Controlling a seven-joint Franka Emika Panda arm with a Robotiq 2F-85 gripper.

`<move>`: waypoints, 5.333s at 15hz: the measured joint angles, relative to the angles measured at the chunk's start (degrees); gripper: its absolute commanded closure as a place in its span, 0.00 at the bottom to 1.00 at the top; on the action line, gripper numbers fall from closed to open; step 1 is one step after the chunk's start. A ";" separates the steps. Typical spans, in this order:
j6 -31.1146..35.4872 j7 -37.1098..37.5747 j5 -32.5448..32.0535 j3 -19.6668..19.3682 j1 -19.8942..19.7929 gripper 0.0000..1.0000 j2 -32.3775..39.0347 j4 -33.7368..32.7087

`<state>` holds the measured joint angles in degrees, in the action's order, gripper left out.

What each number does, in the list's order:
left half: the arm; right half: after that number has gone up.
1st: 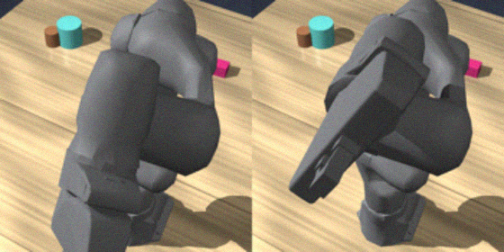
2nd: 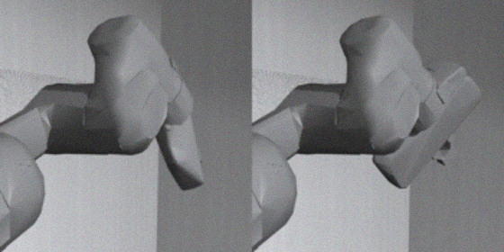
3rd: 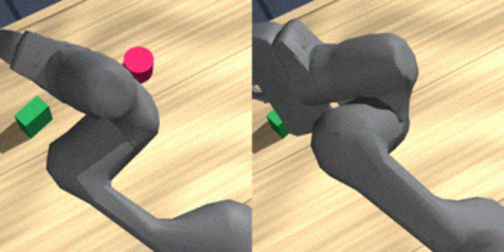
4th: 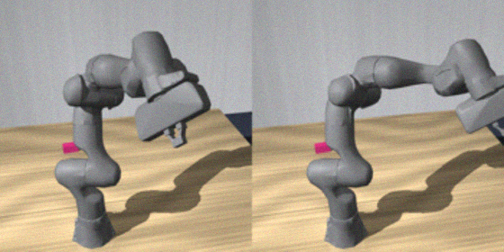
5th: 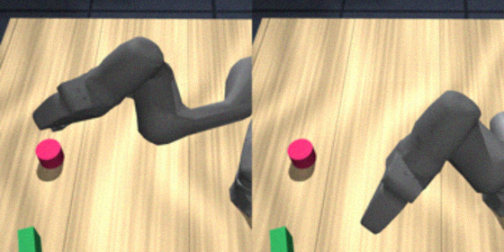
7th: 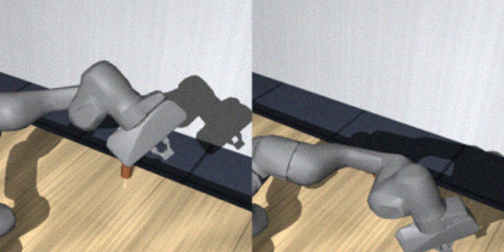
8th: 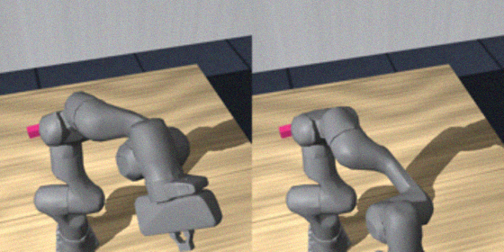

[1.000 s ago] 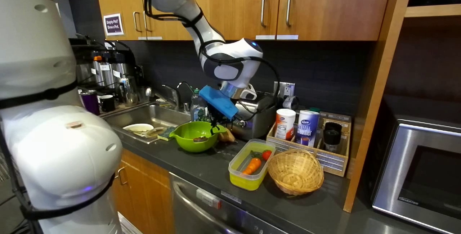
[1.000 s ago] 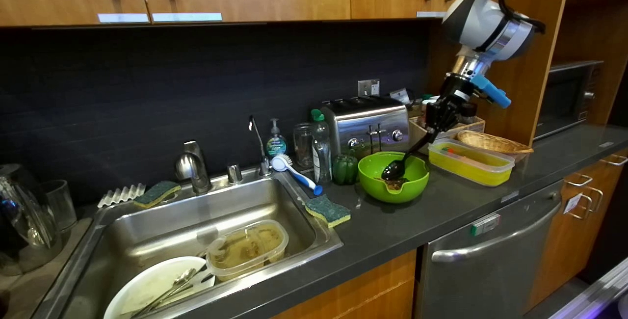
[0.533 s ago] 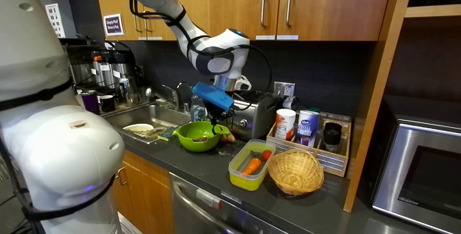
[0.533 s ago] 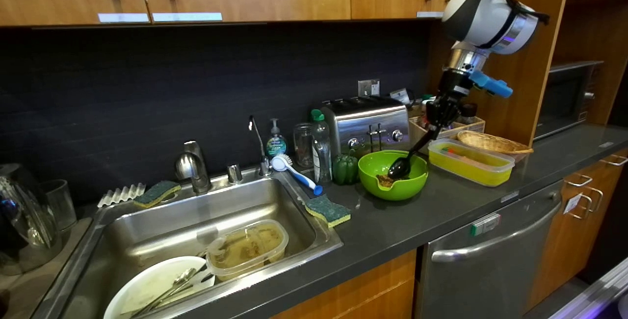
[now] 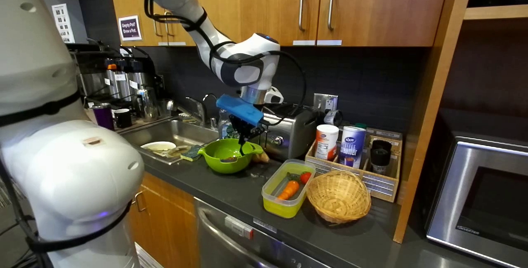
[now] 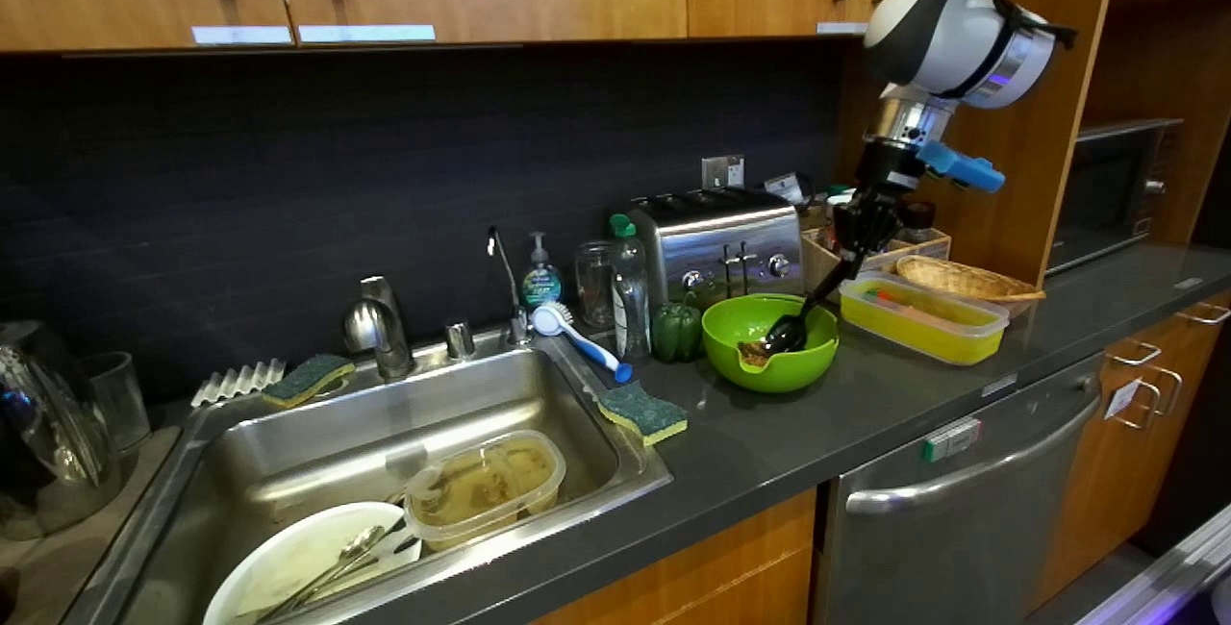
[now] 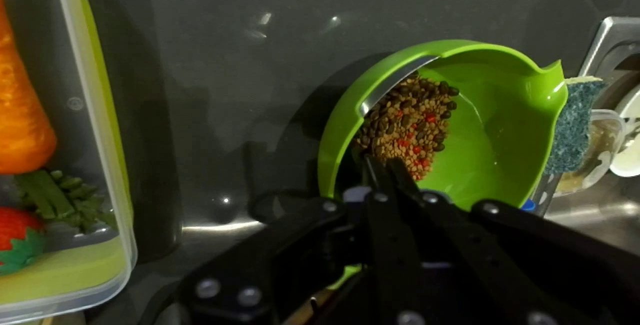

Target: Use the spoon to scoop up contents from the green bowl and put them inside the sink

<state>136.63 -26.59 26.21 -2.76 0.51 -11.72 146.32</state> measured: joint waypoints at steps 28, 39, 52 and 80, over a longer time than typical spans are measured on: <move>-6.38 -10.03 20.45 -3.90 1.36 0.99 1.89 2.89; -13.68 -17.60 29.56 -4.90 -2.27 0.99 4.57 2.85; -22.39 -23.29 35.19 -6.26 -7.21 0.99 9.28 0.81; -29.91 -25.00 38.36 -8.38 -10.17 0.99 9.41 -1.46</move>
<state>106.72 -51.59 64.57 -11.13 -9.66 -2.30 144.86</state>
